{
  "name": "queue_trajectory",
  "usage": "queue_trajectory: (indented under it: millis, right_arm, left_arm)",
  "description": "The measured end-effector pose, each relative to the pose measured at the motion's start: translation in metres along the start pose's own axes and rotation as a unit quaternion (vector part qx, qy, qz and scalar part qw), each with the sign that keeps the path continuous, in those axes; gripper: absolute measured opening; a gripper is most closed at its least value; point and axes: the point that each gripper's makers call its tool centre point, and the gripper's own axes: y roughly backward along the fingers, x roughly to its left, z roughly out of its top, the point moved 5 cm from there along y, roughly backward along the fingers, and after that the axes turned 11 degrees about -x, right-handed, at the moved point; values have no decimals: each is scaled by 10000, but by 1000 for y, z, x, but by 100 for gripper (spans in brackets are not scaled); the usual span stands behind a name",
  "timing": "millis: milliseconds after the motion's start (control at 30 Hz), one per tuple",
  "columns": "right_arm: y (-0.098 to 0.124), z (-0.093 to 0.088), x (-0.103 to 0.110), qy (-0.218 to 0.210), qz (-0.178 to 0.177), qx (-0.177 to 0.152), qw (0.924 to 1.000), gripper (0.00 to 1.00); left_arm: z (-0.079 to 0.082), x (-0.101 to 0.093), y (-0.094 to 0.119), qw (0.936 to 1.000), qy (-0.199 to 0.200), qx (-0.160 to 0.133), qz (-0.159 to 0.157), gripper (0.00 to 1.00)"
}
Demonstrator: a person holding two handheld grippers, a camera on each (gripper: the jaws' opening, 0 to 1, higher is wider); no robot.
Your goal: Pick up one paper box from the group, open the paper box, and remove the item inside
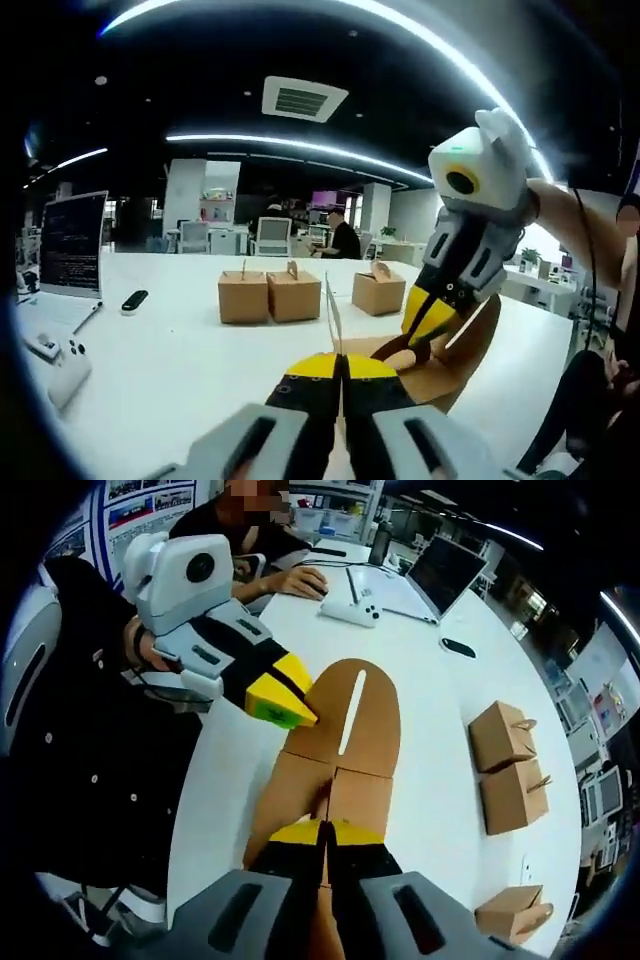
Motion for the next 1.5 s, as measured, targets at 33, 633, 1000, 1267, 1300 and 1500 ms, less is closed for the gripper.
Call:
queue_trajectory:
  millis: [33,633,1000,1267,1300,1500]
  right_arm:
    - [2,2,0,-8,-10,-30,10000,3]
    - [18,9,0,-106,7,-352,9993,3]
    - [29,18,-2,-260,17,-594,9979,3]
    - [28,14,-1,-400,104,-620,9972,3]
    - [29,14,-1,-404,108,-626,9972,3]
    - [34,14,0,-456,145,-676,9966,3]
  left_arm:
    - [0,0,0,10000,-22,5,10,3]
    - [-2,-3,-1,9997,-214,86,19,3]
    - [0,-3,-2,9995,-307,77,19,3]
    - [-2,-5,-3,9991,-400,113,-18,3]
    - [-2,-5,-3,9991,-406,110,-18,3]
    - [-1,-5,-3,9987,-502,94,-9,3]
